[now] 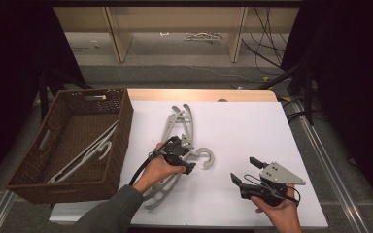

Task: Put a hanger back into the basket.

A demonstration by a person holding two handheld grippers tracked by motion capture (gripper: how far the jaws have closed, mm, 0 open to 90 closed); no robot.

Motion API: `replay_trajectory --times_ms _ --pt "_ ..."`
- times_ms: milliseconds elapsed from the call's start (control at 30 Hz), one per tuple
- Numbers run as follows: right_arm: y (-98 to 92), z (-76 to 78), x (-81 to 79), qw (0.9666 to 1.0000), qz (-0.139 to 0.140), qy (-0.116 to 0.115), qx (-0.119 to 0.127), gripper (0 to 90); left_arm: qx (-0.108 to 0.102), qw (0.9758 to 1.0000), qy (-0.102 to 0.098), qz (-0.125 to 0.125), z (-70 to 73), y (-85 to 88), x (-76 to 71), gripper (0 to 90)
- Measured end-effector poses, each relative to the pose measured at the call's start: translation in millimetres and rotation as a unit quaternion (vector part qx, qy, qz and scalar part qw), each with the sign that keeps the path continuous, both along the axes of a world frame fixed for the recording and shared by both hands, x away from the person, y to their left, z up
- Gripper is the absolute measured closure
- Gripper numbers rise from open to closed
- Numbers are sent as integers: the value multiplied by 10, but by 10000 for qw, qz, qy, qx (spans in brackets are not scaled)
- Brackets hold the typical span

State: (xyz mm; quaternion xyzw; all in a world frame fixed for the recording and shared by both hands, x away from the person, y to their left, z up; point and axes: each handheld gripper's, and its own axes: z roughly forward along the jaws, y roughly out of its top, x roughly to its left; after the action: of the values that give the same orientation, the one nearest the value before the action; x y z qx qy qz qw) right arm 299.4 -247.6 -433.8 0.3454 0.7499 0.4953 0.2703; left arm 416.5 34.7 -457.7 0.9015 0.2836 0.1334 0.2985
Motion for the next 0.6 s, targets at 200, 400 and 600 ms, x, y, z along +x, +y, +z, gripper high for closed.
replay_trajectory --times_ms 200,400,600 --pt "4 1 -10 10000 3 34 42 193 226 9995 221 41 -53 -60 124 358" --pt "-4 1 -15 10000 25 85 36 193 466 9967 641 164 -100 -115 232 447" --pt "-13 1 -4 10000 29 -5 22 193 304 9942 950 414 -83 -61 307 579"
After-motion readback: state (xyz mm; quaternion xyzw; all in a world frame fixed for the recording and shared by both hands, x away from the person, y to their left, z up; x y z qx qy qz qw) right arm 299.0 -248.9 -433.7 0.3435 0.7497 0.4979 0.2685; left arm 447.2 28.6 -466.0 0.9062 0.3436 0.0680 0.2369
